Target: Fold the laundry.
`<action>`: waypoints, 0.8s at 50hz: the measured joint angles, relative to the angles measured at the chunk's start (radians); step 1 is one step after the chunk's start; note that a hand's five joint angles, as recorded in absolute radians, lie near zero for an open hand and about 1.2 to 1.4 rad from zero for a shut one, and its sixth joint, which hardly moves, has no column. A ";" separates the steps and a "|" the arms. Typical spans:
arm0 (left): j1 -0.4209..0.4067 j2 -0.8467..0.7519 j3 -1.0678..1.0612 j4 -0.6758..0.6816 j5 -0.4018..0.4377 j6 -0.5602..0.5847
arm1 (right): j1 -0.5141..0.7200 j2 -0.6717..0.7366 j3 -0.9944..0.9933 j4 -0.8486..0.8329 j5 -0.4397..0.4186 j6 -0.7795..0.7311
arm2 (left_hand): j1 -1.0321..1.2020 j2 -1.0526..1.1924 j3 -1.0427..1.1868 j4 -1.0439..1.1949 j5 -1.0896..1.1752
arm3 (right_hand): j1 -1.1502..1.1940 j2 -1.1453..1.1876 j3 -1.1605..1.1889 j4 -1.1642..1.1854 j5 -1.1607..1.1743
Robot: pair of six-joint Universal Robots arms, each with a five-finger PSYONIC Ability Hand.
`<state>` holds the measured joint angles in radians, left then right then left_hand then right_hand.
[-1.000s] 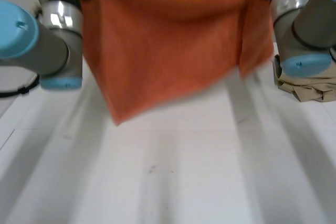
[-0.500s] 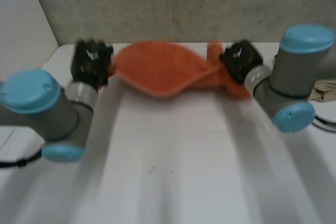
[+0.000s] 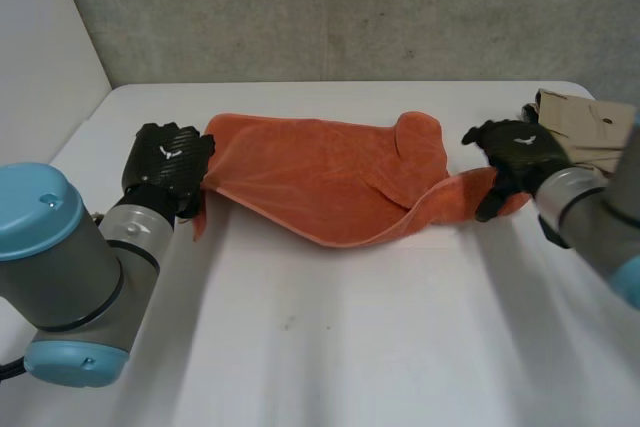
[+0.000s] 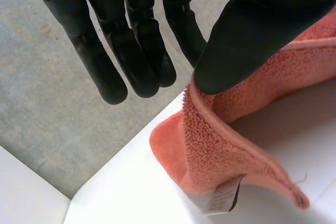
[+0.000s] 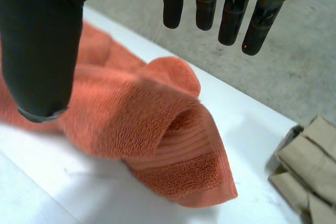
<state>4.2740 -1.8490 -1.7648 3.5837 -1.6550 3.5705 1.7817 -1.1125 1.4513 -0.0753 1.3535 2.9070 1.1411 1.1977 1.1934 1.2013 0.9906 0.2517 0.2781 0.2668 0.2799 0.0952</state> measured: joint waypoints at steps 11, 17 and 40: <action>0.002 0.013 -0.001 -0.029 0.002 -0.062 | -0.168 -0.042 -0.017 0.157 -0.146 0.060 | 0.000 0.000 0.000 0.000 0.000 | 0.085 0.101 0.121 0.111 0.119; 0.002 0.011 0.000 -0.034 0.002 -0.069 | -0.173 -0.010 -0.027 0.174 -0.136 -0.056 | 0.000 0.000 0.000 0.000 0.000 | 0.085 0.101 0.122 0.111 0.119; 0.043 0.007 -0.001 -0.035 0.008 -0.067 | -0.160 0.478 -0.559 0.308 -0.197 0.161 | 0.000 0.000 0.000 0.000 0.000 | 0.383 0.463 0.469 0.438 0.423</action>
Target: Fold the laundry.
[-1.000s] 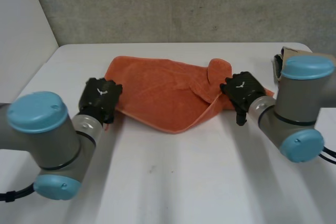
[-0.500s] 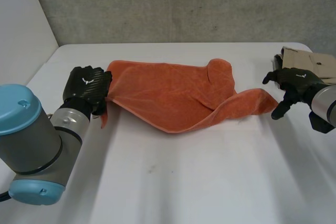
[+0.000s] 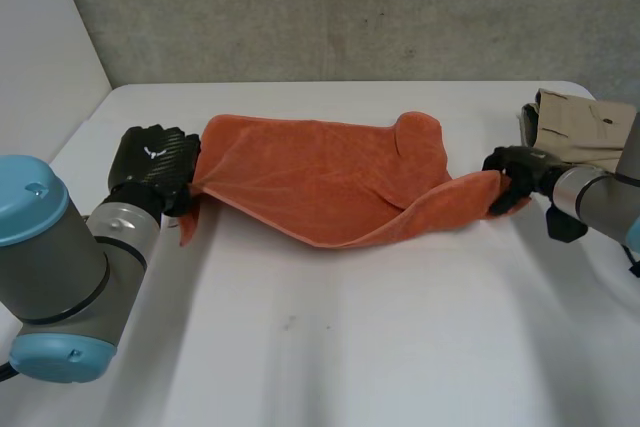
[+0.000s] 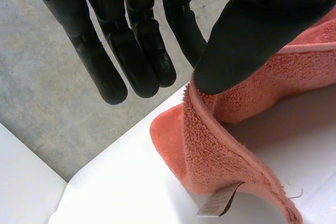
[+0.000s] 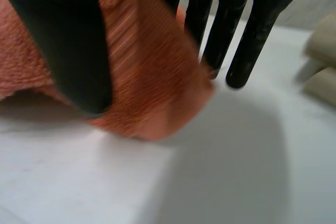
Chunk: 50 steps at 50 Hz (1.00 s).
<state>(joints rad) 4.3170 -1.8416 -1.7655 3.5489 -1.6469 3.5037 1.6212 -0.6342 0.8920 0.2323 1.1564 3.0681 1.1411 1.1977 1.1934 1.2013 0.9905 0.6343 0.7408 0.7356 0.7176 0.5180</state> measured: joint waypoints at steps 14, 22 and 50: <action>0.024 0.058 0.010 -0.024 0.003 0.009 | -0.014 -0.194 0.031 0.142 -0.070 -0.037 | 0.000 0.000 0.000 0.000 0.000 | 0.363 0.430 0.448 0.472 0.472; 0.070 0.242 0.038 -0.121 0.034 0.014 | -0.032 -0.593 0.284 0.154 -0.031 -0.448 | 0.000 0.000 0.000 0.000 0.000 | 0.363 0.430 0.447 0.472 0.472; 0.093 -0.135 0.367 -0.334 0.097 0.297 | 0.204 -0.386 0.109 0.242 0.332 -0.756 | 0.000 0.002 0.001 0.000 0.000 | 0.363 0.430 0.448 0.473 0.472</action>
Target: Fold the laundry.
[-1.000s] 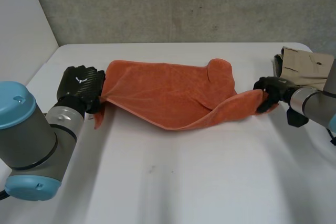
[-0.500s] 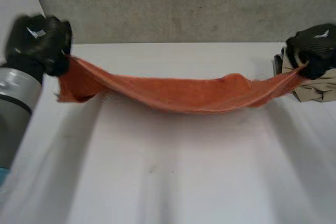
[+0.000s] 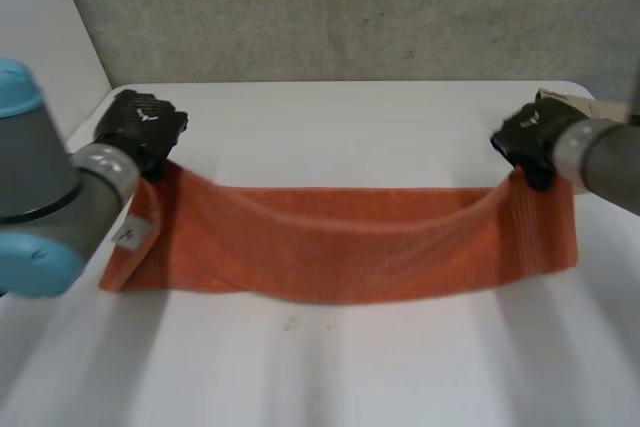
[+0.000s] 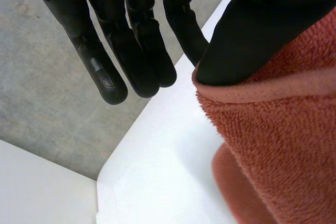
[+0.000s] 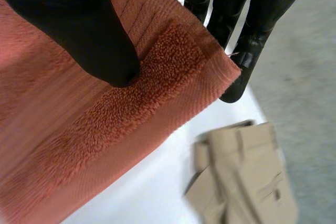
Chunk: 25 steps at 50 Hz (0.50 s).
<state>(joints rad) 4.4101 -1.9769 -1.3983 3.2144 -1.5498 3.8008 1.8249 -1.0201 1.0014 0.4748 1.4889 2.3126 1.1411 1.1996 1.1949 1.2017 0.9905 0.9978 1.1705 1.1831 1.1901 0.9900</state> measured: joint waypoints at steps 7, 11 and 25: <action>-0.001 -0.177 0.280 0.232 -0.016 0.014 | 0.019 0.174 -0.319 -0.275 0.041 0.164 | 0.000 0.000 0.000 0.000 0.000 | 0.000 0.000 0.000 0.000 0.000; -0.005 -0.180 0.402 0.429 -0.023 0.003 | 0.018 0.188 -0.451 -0.469 0.042 0.242 | 0.000 0.000 0.000 0.000 0.000 | 0.000 0.000 0.000 0.000 0.000; 0.000 -0.026 0.385 0.689 -0.056 -0.126 | 0.053 0.096 -0.464 -0.648 0.070 0.352 | 0.000 0.000 0.000 0.000 0.000 | 0.000 0.000 0.000 0.000 0.000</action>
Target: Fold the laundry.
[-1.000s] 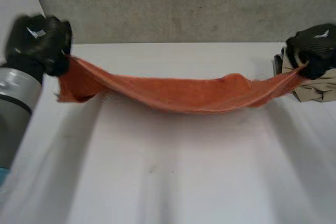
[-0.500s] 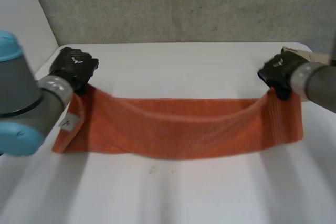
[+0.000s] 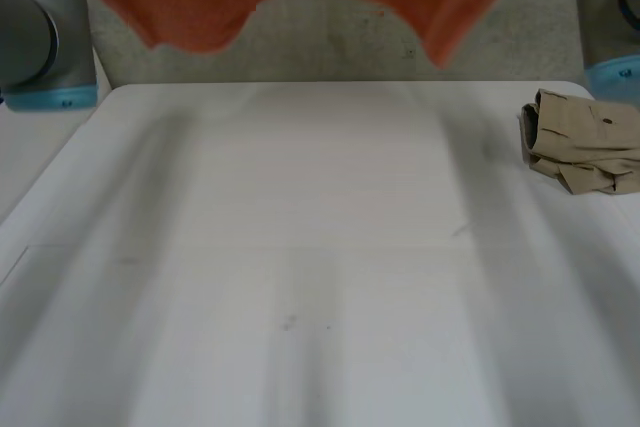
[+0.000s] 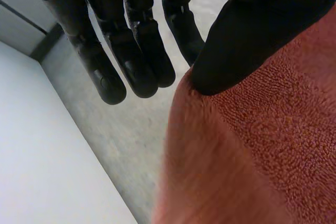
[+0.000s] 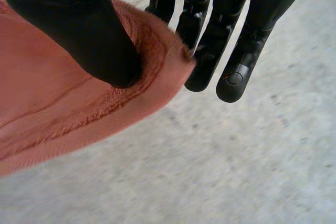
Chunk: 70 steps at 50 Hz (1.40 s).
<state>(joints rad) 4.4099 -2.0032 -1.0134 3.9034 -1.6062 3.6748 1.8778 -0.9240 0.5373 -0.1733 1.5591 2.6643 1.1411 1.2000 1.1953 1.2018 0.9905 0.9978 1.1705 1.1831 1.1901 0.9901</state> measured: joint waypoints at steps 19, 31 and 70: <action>0.023 -0.083 -0.581 -0.083 0.118 0.034 | 0.010 0.041 0.494 0.227 -0.149 -0.100 | 0.000 0.000 0.000 0.000 0.000 | 0.000 0.000 0.000 0.000 0.000; 0.090 0.052 -0.809 -0.367 0.124 0.246 | -0.126 -0.164 0.855 0.370 -0.143 -0.189 | 0.000 0.001 0.000 0.000 0.000 | 0.000 0.000 0.000 0.000 0.000; 0.275 0.062 -0.797 -0.581 0.245 -0.272 | -0.232 -0.225 1.051 0.163 -0.235 -0.067 | -0.624 -0.679 -0.671 -0.679 -0.638 | 0.000 0.000 0.000 0.000 0.000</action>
<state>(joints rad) 4.6851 -1.9410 -1.8100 3.3223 -1.3610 3.4028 1.6456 -1.1489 1.5881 -0.0107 1.3244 2.5974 0.5176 0.5209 0.5244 0.5224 0.3527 0.9978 1.1706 1.1831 1.1902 0.9901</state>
